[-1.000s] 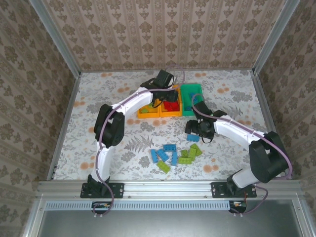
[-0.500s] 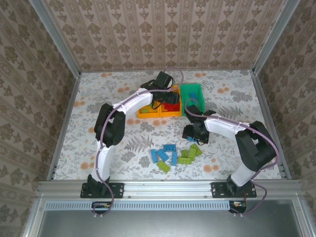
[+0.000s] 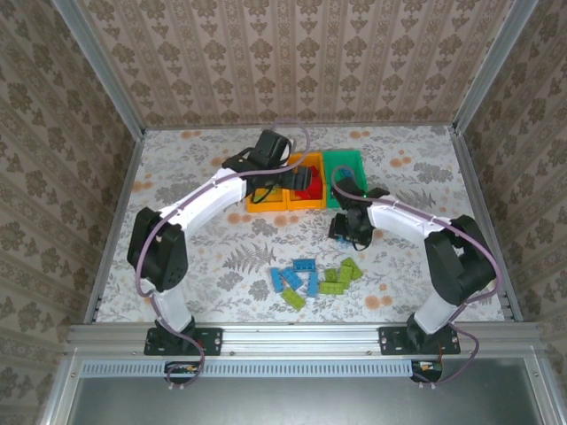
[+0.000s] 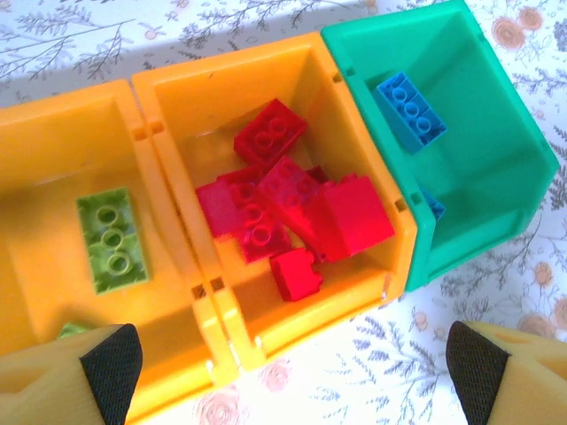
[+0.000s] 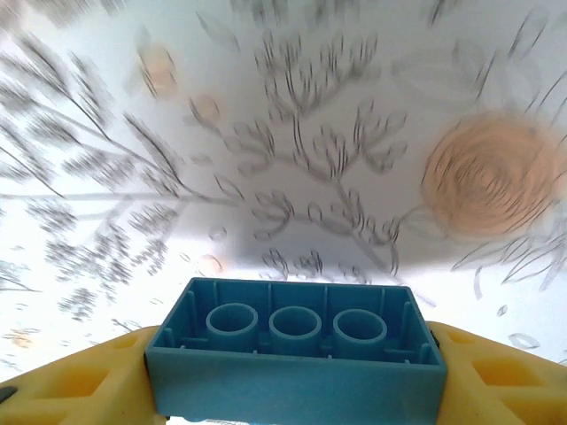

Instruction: Sort the legos into containers by color

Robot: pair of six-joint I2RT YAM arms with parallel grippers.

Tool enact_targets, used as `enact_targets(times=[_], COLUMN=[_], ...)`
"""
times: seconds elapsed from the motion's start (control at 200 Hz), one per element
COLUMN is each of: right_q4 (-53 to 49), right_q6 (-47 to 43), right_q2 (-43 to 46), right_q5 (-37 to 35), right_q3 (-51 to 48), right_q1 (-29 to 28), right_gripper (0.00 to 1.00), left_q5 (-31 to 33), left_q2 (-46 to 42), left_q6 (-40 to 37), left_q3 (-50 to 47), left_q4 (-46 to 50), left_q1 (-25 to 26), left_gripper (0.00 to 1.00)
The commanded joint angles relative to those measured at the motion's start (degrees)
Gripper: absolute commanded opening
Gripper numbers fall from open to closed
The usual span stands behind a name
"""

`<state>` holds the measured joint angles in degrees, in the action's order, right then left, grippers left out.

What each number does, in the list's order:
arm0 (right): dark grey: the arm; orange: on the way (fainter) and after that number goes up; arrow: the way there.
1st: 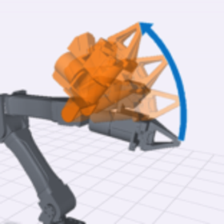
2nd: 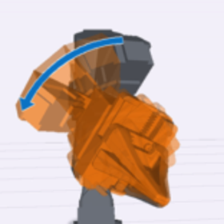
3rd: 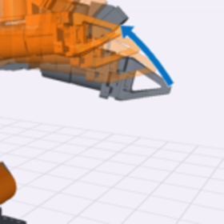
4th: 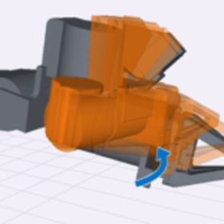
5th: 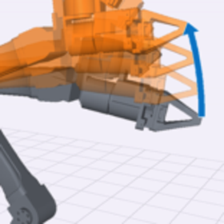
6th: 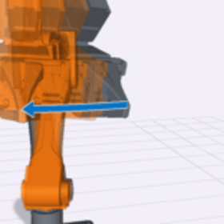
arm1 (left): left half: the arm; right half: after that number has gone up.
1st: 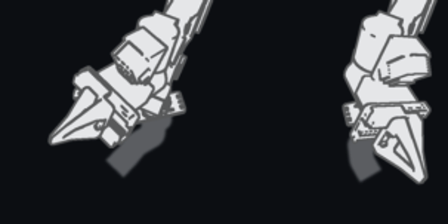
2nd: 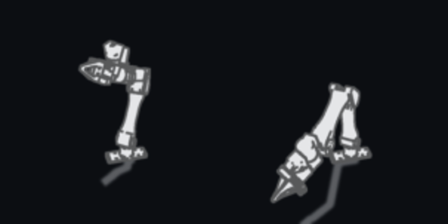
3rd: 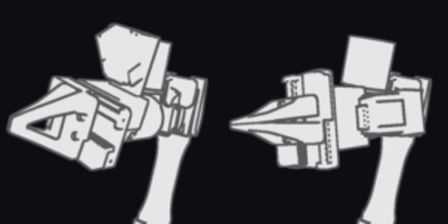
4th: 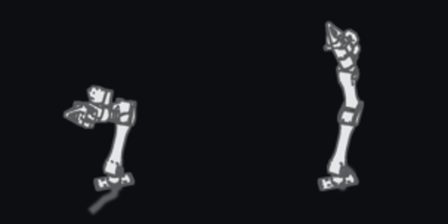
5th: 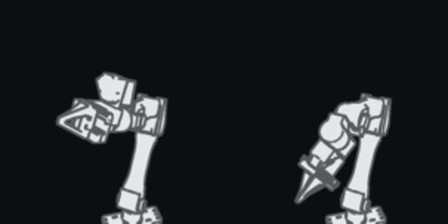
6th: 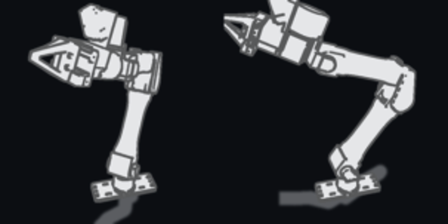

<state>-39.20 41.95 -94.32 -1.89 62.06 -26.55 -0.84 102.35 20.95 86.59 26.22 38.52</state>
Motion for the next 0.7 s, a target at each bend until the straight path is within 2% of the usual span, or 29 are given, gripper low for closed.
enact_targets(times=[0.0,0.145,0.4,0.695], right_q4=[-1.75,-0.22,1.48,0.73], right_q6=[-4.28,-7.91,-10.03,-9.86], right_q2=[2.34,-1.33,-13.21,-19.25], right_q5=[-3.76,-6.47,-5.16,-5.18], right_q3=[6.78,13.86,25.83,30.61], right_q1=[3.06,6.62,10.06,10.69], right_gripper=[0.58,0.59,0.61,0.71], left_q5=[1.56,1.21,0.79,-2.61], left_q2=[-3.27,-6.73,-9.95,-14.58], left_q6=[-1.35,0.07,2.14,10.09], left_q3=[-4.43,-11.41,-18.01,-26.61], left_q4=[1.96,2.18,5.36,9.05], left_q1=[0.18,1.27,4.65,7.99], left_gripper=[0.93,0.93,0.9,0.87])
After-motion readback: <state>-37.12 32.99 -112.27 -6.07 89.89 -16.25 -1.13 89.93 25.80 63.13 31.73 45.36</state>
